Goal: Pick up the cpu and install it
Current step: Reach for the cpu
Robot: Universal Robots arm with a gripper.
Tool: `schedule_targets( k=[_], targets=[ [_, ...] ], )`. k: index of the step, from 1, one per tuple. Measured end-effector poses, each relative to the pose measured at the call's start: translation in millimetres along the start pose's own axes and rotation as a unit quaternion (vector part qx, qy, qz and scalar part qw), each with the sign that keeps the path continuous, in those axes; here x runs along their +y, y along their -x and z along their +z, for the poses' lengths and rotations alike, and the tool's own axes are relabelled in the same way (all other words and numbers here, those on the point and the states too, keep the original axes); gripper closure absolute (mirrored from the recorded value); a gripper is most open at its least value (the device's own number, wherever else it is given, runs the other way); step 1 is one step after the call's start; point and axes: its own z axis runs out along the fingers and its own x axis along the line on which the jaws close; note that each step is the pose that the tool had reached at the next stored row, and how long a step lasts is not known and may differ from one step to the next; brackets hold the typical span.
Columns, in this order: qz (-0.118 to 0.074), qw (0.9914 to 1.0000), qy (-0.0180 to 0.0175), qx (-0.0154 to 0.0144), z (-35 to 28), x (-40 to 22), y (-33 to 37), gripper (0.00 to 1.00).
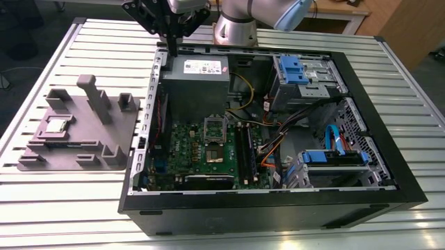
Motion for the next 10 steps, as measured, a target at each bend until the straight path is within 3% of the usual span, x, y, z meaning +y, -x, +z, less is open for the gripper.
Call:
schedule_targets(
  k=[10],
  targets=[
    [0.000,1.00000,0.0000,0.0000,0.0,-0.2,-1.9,0.89]
  ],
)
